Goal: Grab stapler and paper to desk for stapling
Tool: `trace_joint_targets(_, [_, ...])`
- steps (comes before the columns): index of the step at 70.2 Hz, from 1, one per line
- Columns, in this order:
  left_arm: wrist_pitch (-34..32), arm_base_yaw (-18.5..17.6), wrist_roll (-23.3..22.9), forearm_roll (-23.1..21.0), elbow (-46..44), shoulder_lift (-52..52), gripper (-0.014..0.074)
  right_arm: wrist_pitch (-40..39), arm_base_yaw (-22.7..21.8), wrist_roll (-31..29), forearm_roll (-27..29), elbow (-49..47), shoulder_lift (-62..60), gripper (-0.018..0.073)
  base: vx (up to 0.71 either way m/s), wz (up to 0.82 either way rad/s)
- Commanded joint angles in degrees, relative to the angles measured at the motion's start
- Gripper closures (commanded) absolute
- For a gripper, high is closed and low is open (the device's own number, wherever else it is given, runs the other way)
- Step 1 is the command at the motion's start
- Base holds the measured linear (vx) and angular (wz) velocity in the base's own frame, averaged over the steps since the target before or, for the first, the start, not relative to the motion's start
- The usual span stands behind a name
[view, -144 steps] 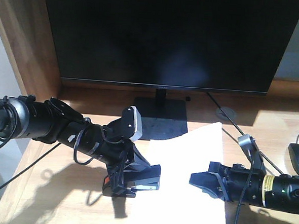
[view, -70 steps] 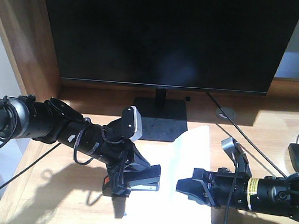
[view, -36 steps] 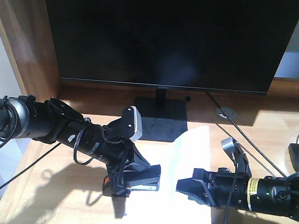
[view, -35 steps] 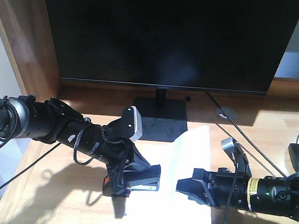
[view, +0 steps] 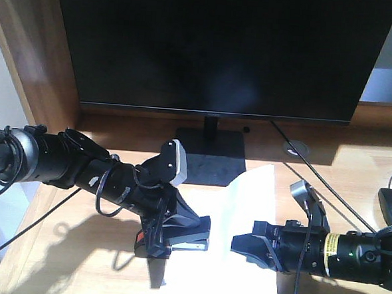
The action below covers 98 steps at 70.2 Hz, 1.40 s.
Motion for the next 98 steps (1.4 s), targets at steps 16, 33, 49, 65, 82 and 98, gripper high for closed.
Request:
trace_joint_targets(16, [2.6, -0.2, 6.2, -8.0, -1.2, -1.0, 0.0603, -3.1, 0.1, -0.9, 0.8, -1.0, -1.7, 0.0562, 0.0, 0.0])
trace_joint_targets(33, [2.5, -0.2, 5.9, -7.3, -1.2, 1.9, 0.0603, -3.1, 0.1, -0.9, 0.8, -1.0, -1.7, 0.0562, 0.0, 0.0])
trace_joint_targets(49, [2.5, -0.2, 5.8, -4.2, -1.2, 4.7, 0.0603, -3.1, 0.1, -0.9, 0.8, -1.0, -1.7, 0.0562, 0.0, 0.0])
trace_joint_targets(65, [2.4, -0.2, 5.4, -1.4, -1.2, 5.7, 0.0603, -3.1, 0.1, -0.9, 0.8, -1.0, -1.7, 0.0562, 0.0, 0.0])
trace_joint_targets(82, [2.2, -0.2, 5.4, -1.4, -1.2, 5.7, 0.0603, -3.1, 0.1, -0.9, 0.8, -1.0, -1.7, 0.0562, 0.0, 0.0])
trace_joint_targets(98, [2.0, -0.2, 5.4, -1.6, -1.2, 5.5, 0.0603, -3.1, 0.1, -0.9, 0.8, -1.0, -1.7, 0.0562, 0.0, 0.0])
